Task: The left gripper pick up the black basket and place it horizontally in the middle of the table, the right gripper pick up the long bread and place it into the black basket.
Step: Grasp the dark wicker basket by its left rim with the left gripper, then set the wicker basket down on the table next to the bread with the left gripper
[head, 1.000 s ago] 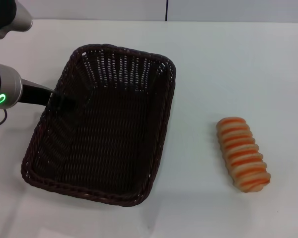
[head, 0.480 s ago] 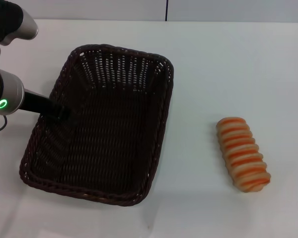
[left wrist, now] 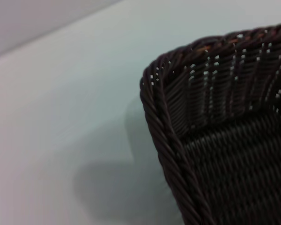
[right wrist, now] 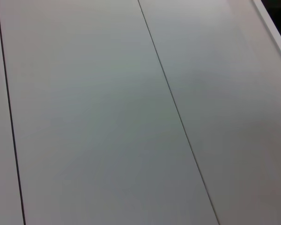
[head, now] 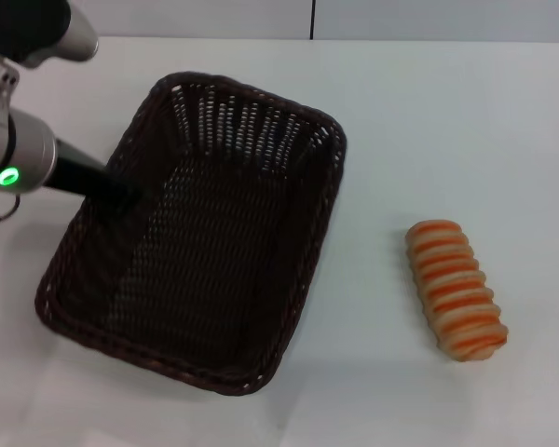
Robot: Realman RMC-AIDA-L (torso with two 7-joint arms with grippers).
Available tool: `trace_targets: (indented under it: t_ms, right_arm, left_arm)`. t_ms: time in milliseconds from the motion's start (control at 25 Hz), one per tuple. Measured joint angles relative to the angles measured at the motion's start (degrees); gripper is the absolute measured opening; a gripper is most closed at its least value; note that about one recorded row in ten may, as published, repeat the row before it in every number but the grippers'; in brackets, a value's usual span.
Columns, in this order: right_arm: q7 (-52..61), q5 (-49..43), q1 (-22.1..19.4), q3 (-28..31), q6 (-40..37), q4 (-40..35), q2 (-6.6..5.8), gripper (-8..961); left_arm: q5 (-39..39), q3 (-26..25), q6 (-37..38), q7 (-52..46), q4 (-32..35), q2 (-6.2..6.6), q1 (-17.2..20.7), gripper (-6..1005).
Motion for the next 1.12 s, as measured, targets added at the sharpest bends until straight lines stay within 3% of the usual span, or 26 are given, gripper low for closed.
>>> trace_targets:
  t_ms: [240, 400, 440, 480, 520, 560, 600, 760, 1120]
  right_arm:
    - [0.00, 0.00, -0.25, 0.00, -0.39, -0.24, -0.01, 794]
    - [0.00, 0.03, -1.06, 0.00, -0.80, -0.26, 0.10, 794]
    - [0.00, 0.09, -1.35, 0.00, -0.95, -0.27, 0.13, 794]
    - [0.01, 0.16, -1.63, 0.00, -1.08, -0.26, 0.15, 794]
    - [0.01, 0.22, -1.88, 0.00, -1.17, -0.22, 0.17, 794]
    - [0.01, 0.25, -2.29, 0.00, -1.26, -0.12, 0.25, 794]
    - [0.01, 0.25, -2.29, 0.00, -1.26, -0.12, 0.25, 794]
    - [0.01, 0.14, -2.75, 0.00, -1.30, 0.07, 0.36, 795]
    - [0.01, 0.03, -2.36, -0.25, -1.30, 0.09, 0.34, 794]
  left_arm:
    - [-12.01, -11.18, -5.31, 16.34, 4.29, 0.10, -7.77, 229]
    - [-12.01, -11.18, -5.31, 16.34, 4.29, 0.10, -7.77, 222]
    - [-17.54, -18.86, -9.89, 24.66, 11.81, 0.10, -14.16, 220]
    - [-17.54, -18.86, -9.89, 24.66, 11.81, 0.10, -14.16, 218]
    - [-20.30, -23.15, -11.84, 29.63, 17.22, 0.14, -18.01, 216]
    - [-20.30, -23.15, -11.84, 29.63, 17.22, 0.14, -18.01, 213]
    - [-22.59, -25.28, -13.06, 33.04, 21.19, 0.18, -20.51, 209]
    - [-24.38, -25.69, -14.07, 35.83, 25.82, 0.24, -23.00, 203]
    - [-24.06, -24.48, -17.39, 38.50, 26.66, 0.68, -23.64, 200]
